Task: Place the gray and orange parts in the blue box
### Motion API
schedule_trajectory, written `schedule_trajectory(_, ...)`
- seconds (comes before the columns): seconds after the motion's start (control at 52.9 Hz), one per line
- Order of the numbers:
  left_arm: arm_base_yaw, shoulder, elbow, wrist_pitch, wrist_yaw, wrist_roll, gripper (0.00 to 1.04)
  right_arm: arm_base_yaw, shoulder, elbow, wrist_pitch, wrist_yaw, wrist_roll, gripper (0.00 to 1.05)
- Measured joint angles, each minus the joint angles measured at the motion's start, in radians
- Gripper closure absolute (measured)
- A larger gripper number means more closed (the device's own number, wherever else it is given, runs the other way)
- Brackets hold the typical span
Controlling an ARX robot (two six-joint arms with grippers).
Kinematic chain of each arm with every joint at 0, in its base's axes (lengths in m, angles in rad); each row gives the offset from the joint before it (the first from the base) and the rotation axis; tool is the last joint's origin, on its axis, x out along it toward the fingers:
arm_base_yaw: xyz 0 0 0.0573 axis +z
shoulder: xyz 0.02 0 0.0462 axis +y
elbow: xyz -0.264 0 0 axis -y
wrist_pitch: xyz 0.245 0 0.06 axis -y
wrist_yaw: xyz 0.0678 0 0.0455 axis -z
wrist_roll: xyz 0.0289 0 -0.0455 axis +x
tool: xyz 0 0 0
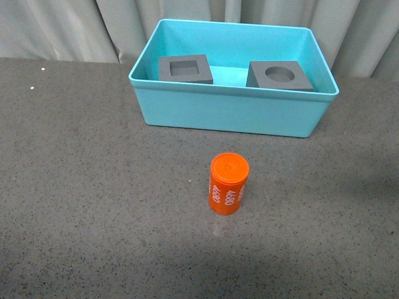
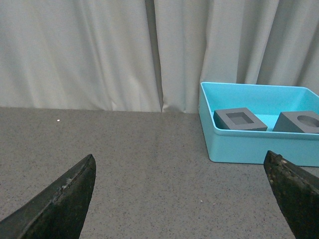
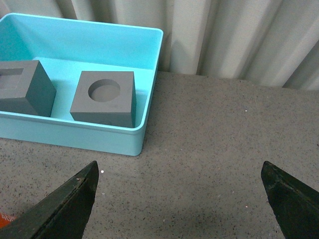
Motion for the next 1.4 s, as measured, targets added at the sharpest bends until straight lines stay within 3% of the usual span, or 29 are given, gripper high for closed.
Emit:
schedule_trajectory(0.095,0.000,0.000,0.000,0.000,0.000,0.001,0.07,0.001,0.003,-0.006,0.022,-0.007,-0.019,0.10)
schedule_trajectory(0.17,0.000,0.000,0.000,0.000,0.000,0.001,0.07,0.037,0.046,-0.031,0.182,-0.085,-0.200,0.10)
schedule_trajectory(0.302,0.000,0.000,0.000,0.000,0.001,0.001,0.07,0.166,0.140,0.085,-0.051,-0.186,-0.270,0.10)
schedule_trajectory(0.491,0.000,0.000,0.000,-0.001,0.001,0.001,0.07,0.292,0.290,0.232,-0.233,-0.216,-0.240,0.10)
schedule_trajectory(0.756,0.000,0.000,0.000,-0.001,0.001,0.001,0.07,0.355,0.440,0.338,-0.381,-0.203,-0.241,0.10)
schedule_trajectory(1.172,0.000,0.000,0.000,-0.001,0.001,0.001,0.07,0.411,0.663,0.476,-0.428,-0.217,-0.206,0.10)
schedule_trajectory(1.399,0.000,0.000,0.000,-0.001,0.001,0.001,0.07,0.426,0.722,0.524,-0.451,-0.193,-0.188,0.41)
